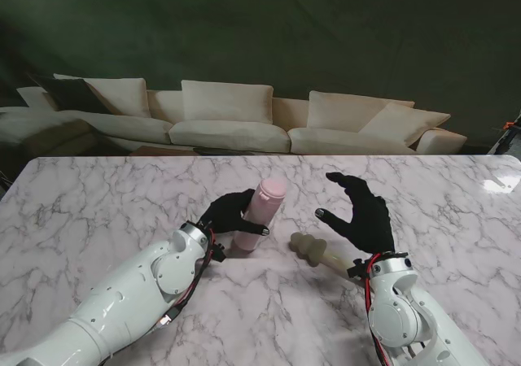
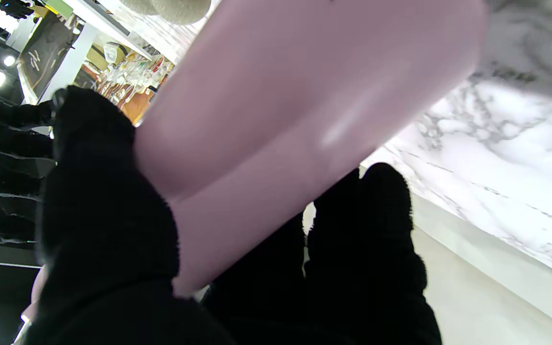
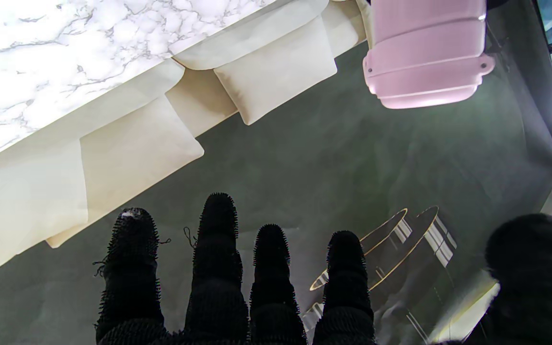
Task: Clean the thermos with cup brush
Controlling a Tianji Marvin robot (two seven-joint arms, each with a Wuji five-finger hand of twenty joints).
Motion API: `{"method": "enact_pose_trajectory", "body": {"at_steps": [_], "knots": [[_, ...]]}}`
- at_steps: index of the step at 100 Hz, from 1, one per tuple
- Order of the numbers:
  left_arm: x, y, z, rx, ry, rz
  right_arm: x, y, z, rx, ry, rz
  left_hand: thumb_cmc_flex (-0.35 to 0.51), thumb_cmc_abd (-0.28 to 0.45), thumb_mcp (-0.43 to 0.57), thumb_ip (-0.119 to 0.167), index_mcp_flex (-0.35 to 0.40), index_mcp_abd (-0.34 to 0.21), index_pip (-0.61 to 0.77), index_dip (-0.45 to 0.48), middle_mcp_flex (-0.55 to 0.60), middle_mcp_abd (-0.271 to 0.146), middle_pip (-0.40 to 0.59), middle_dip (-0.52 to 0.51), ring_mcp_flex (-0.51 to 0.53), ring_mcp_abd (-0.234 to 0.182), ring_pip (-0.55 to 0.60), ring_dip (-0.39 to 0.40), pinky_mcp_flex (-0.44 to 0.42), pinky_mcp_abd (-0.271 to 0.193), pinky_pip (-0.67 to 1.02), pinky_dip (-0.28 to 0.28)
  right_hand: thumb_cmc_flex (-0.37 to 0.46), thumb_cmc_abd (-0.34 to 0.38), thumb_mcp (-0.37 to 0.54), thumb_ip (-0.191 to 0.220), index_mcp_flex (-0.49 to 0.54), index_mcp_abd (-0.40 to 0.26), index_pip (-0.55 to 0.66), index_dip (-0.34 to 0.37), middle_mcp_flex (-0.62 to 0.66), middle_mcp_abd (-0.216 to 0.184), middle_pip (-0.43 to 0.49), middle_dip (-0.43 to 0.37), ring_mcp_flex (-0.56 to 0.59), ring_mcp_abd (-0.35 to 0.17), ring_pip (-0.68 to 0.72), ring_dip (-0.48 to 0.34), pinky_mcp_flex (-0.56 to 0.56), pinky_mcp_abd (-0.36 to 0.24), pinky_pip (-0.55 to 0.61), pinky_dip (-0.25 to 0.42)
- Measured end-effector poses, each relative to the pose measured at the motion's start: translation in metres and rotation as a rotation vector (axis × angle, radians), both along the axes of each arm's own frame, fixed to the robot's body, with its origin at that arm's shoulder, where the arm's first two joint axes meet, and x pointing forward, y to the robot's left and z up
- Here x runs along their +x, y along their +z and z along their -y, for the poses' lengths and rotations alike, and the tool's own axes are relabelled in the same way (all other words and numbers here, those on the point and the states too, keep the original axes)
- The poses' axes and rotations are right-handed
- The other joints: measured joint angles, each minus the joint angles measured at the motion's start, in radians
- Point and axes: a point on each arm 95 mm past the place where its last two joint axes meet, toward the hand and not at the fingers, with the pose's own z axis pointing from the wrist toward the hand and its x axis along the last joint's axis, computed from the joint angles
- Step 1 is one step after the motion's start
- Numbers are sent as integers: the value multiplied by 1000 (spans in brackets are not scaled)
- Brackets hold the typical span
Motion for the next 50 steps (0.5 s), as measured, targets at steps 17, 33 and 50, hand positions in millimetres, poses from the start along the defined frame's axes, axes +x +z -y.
{"method": "enact_pose_trajectory", "body": {"at_steps": [17, 33, 50], "knots": [[1, 4, 3, -10, -6, 10, 0, 0, 0, 0, 0, 0, 6, 7, 0, 0, -59, 0, 51, 71, -26, -6, -15, 25, -22, -2, -12, -14, -23, -7, -24, 0, 0, 12, -1, 0, 0, 0, -10, 0, 0, 0, 0, 0, 0, 0, 0, 0, 0, 0, 0, 0], [1, 5, 7, -15, -37, 16, 0, 0, 0, 1, -1, 1, 48, 9, 0, 0, -112, 0, 64, 123, -105, -19, 23, -52, -56, -17, -102, -89, -76, -22, -76, 0, 0, 12, -1, 0, 0, 0, -10, 0, 0, 0, 0, 0, 0, 0, 0, 0, 0, 0, 0, 0], [1, 0, 8, -17, -45, 16, 0, 0, 0, 1, -2, 0, 49, 9, 0, 0, -113, 0, 64, 128, -112, -24, 37, -89, -56, -19, -106, -109, -83, -24, -77, 0, 0, 12, -1, 0, 0, 0, -10, 0, 0, 0, 0, 0, 0, 0, 0, 0, 0, 0, 0, 0]]}}
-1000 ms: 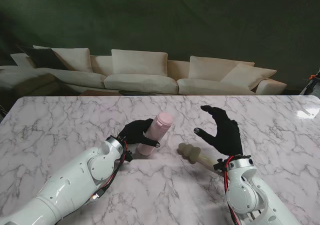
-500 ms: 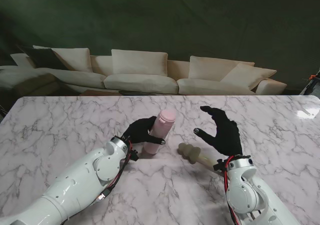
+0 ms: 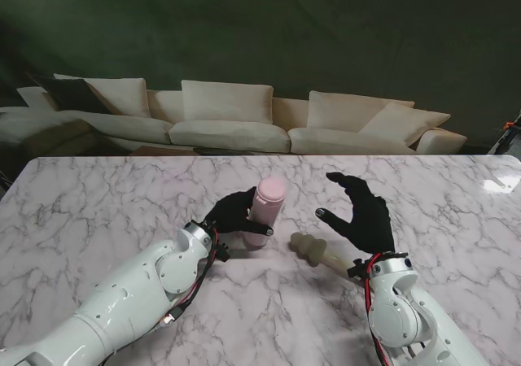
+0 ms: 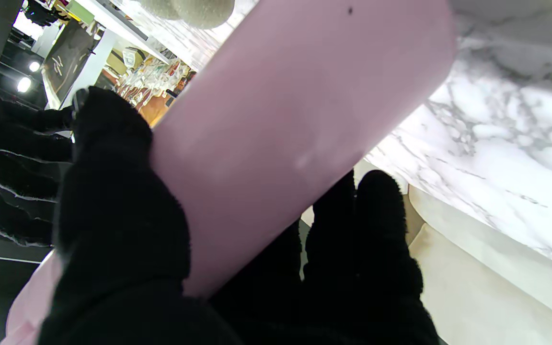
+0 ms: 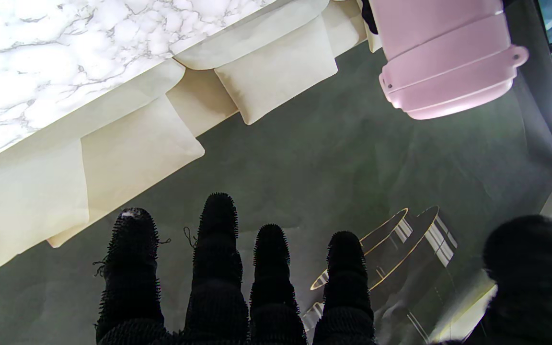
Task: Clean the thermos with cup brush
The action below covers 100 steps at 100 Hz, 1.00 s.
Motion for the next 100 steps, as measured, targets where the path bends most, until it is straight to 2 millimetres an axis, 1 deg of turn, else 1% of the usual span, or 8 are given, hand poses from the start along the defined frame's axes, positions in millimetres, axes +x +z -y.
{"method": "enact_pose_trajectory", "body": {"at_steps": [10, 17, 29, 40, 46, 55, 77, 100], "knots": [[0, -4, 0, 6, -4, -3, 0, -1, 0, 0, 1, -1, 0, 0, 0, 0, 0, 0, 0, 0, 0, 0, 0, -10, 0, 0, 0, -4, -5, 0, -11, 0, 0, 0, 0, 0, 0, 0, 0, 0, 0, 0, 0, 0, 0, 0, 0, 0, 0, 0, 0, 0], [0, -6, -1, 8, -2, -7, 0, -1, -1, -1, 1, -2, 1, 0, 0, 0, 0, 0, 0, 0, -14, -2, 23, -39, -1, -6, -3, -35, -30, 0, -48, -1, 0, 0, 0, 0, 0, 0, 0, 0, 0, 0, 0, 0, 0, 0, 0, 0, 0, 0, 0, 0], [-1, -7, -2, 8, -1, -15, 0, -1, -1, -1, 2, -4, 24, 0, 0, 0, -19, -3, -1, -2, -63, -12, 53, -146, -38, -22, -36, -92, -81, 7, -114, -26, 0, 0, 0, 0, 0, 0, 0, 0, 0, 0, 0, 0, 0, 0, 0, 0, 0, 0, 0, 0], [-2, -9, -4, 9, 1, -22, 0, -2, -1, -1, 1, -5, 45, 0, 0, 0, -34, -8, -1, -4, -95, -19, 52, -194, -71, -41, -62, -118, -117, 17, -164, -42, 0, 0, 0, 0, 0, 0, 0, 0, 0, 0, 0, 0, 0, 0, 0, 0, 0, 0, -1, 0], [-2, -10, -5, 9, 3, -25, 0, -2, -1, -1, 1, -5, 50, 0, 0, 0, -39, -10, -1, -4, -114, -25, 51, -198, -97, -62, -75, -129, -132, 26, -177, -51, 0, 0, -10, 0, 0, 0, 0, 0, 0, 0, 0, 0, 0, 0, 0, 0, 0, 0, -2, 0], [-3, -11, -6, 6, 4, -26, 0, -2, -1, -2, 0, -6, 50, 1, 0, 0, -40, -15, -1, -5, -140, -27, 50, -208, -125, -71, -87, -137, -145, 26, -188, -52, 1, 0, -10, 0, 0, 0, 0, 0, 0, 0, 0, 0, 0, 0, 0, 0, 0, 0, -2, 0], [-3, -12, -9, -1, 22, -36, 0, -3, -1, -2, -1, -8, 45, 13, 0, 0, -41, -20, -3, -60, -164, -28, 36, -233, -125, -73, -89, -149, -155, 26, -189, -52, 1, 9, -11, 0, 0, 0, 0, 0, 0, 0, 0, 0, 0, 0, 0, 0, 0, 0, -4, 0], [1, -13, -12, 14, 46, -55, 1, -3, -1, -3, -1, -8, -1, 61, -16, 0, -41, -27, -6, -133, -192, -29, 24, -244, -132, -73, -89, -154, -155, 26, -189, -52, 1, 9, -11, 0, 0, 0, 0, 0, 0, 0, 0, 0, 0, 0, 0, 0, -1, 0, -5, 0]]}}
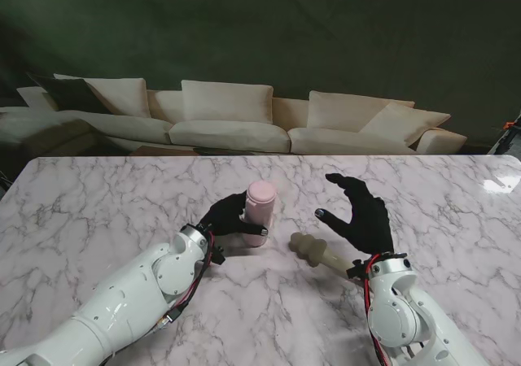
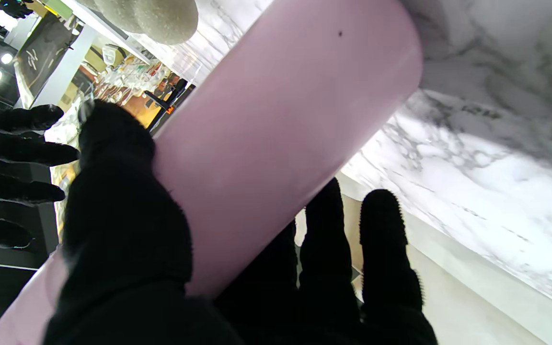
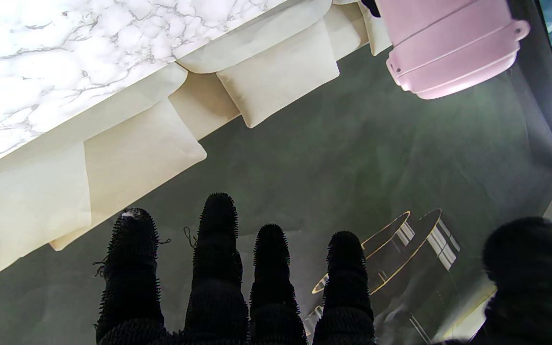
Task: Clean the thermos with cup brush
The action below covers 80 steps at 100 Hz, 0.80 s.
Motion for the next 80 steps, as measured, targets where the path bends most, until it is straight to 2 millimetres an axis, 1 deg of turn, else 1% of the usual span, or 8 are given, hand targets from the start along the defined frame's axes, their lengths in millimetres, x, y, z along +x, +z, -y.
{"method": "enact_pose_trajectory", "body": {"at_steps": [10, 16, 24, 44, 56, 70, 74, 80], "knots": [[1, -1, -1, 5, 3, -4, 0, 0, 0, 0, 0, 0, -22, 16, 0, 0, 0, 0, -10, -14, -11, 0, 1, 0, 0, 0, 0, -5, 0, 0, 0, 0, 0, 7, 0, 0, 0, 0, 0, 0, 0, 0, 0, 0, 0, 0, 0, 0, 0, 0, 0, 0], [2, -1, -3, 11, 3, -4, 0, 0, 0, 0, 0, -1, -41, 28, 1, 0, 4, 0, -35, -20, -11, 25, 1, -1, 0, 0, 0, -6, 2, -2, 0, 0, 0, 7, 0, 0, 0, 0, 0, 0, 0, 0, 0, 0, 0, 0, 0, 0, 0, 0, -4, 0], [2, -2, -4, 20, 3, -2, 0, 0, 0, 0, 0, -1, -78, 39, 12, 0, 28, -2, -82, -54, -11, 28, 1, -2, 0, 0, 0, -6, 10, -9, 0, 0, 0, 7, 0, 0, 0, 0, 0, 0, 0, 0, 0, 0, 0, 0, 0, 0, 0, 0, -6, 0], [2, -3, -9, 33, 10, -3, 0, -1, 0, 0, 0, -1, -129, 42, 47, 1, 41, -15, -233, -154, -25, 36, -25, -19, -16, 0, 0, -7, 11, -13, 0, 0, 0, 7, 0, 0, 0, 0, 0, 0, 0, 0, 0, 0, 0, 0, 0, 0, -1, 0, -6, 0], [3, -4, -12, 44, 9, -12, 0, -1, 0, 0, 1, -2, -159, 42, 70, 3, 41, -27, -321, -219, -74, 43, -47, -19, -38, 0, -15, -9, -2, -13, 0, 0, 0, 7, 0, 0, 0, 1, 0, 0, 0, 0, 0, 0, 0, 0, 0, 0, -1, 0, -6, 0], [3, -3, -14, 51, 0, -47, 0, -1, 0, 0, 1, -3, -206, 44, 91, 3, 40, -39, -454, -329, -159, 80, -89, -53, -82, 13, -40, -20, -29, -14, -26, 0, 0, 7, 0, 0, 0, 14, 0, 0, 0, 0, 0, 0, 0, 0, 0, 0, -8, 0, -8, 0], [3, -3, -14, 53, -4, -57, 0, -1, 0, 0, 0, -4, -218, 43, 103, 4, 33, -39, -477, -356, -181, 100, -107, -64, -91, 15, -45, -20, -39, -14, -38, 0, 0, 7, 0, 0, 0, 14, 0, 0, 0, 0, 0, 0, 0, 0, 0, 0, -11, 0, -8, 0], [3, -3, -15, 56, -5, -65, 0, -1, 0, 0, 0, -5, -231, 43, 104, 4, 15, -39, -520, -390, -213, 104, -140, -76, -109, 25, -58, -21, -54, -14, -52, 0, 0, 7, 0, 0, 0, 14, 0, 0, 0, 0, 0, 0, 0, 0, 0, 0, -11, 0, -8, 0]]}}
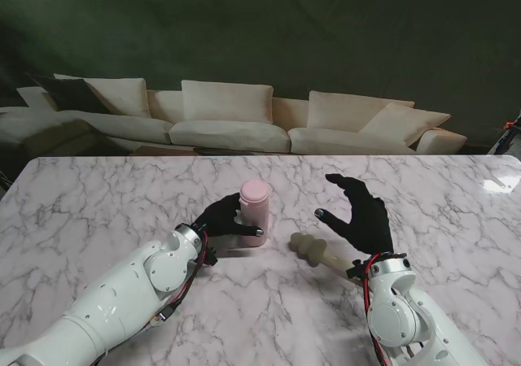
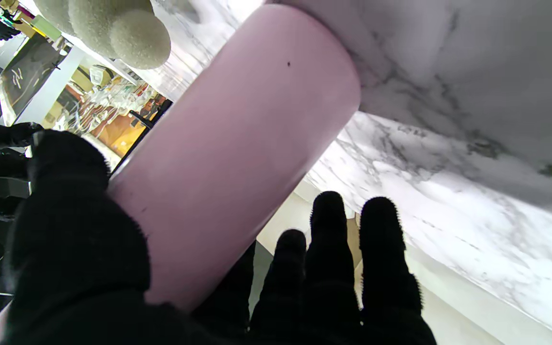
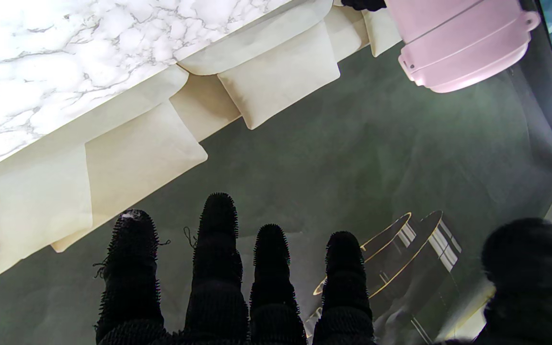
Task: Clean the thermos with cup brush
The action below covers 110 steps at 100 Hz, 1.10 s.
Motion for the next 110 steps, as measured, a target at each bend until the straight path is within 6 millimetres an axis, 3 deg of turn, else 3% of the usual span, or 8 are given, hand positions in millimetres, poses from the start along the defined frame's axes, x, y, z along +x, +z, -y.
{"method": "enact_pose_trajectory", "body": {"at_steps": [24, 43, 68, 89, 110], "knots": [[-3, 1, 0, 11, -15, -77, 0, -1, -1, -1, 3, -2, -50, 2, 2, 1, -115, -13, -116, -65, -120, 20, -59, -40, -118, 45, -45, -10, -84, 1, -99, -12, 0, 0, 0, 0, 0, 11, 0, 0, 0, 0, 0, 0, 0, 0, 0, 0, -1, 0, -2, -1], [-4, 3, -1, 21, -16, -101, 0, -1, -1, -1, 3, -3, -75, 3, 2, 1, -153, -14, -166, -75, -181, 31, -100, -67, -182, 91, -69, -10, -115, 19, -144, -12, 0, 0, 0, 0, 0, 12, 0, 0, 0, 0, 0, 0, 0, 0, 0, 0, -1, 0, -8, -2], [-3, 3, -4, 29, -6, -126, 0, -1, -1, -1, 3, -4, -101, 4, 2, 1, -169, -10, -202, -67, -193, 33, -146, -103, -225, 107, -87, -21, -138, 41, -227, -27, 0, 0, 0, 0, 0, 23, 0, 0, 0, 0, 0, 0, 0, 0, 0, 0, -2, 0, -12, -6], [-2, 6, -6, 26, -7, -164, 1, -1, -1, -2, 4, -4, -102, 5, 2, 1, -176, -5, -230, -62, -203, 33, -157, -105, -242, 107, -102, -34, -141, 101, -275, -51, 0, 0, 0, 0, 0, 24, 0, 0, 0, 0, 0, 0, 0, 0, 0, 0, -3, 0, -13, -10], [0, 7, -8, 29, 7, -167, 1, -1, -2, -2, 3, -5, -103, 5, 2, 1, -176, 30, -229, 3, -203, 44, -157, -62, -243, 107, -103, -34, -141, 102, -275, -61, 0, 0, 0, 0, 0, 24, 0, 0, 0, 0, 0, 0, -6, 0, 0, 0, -11, 0, -22, -15]]}}
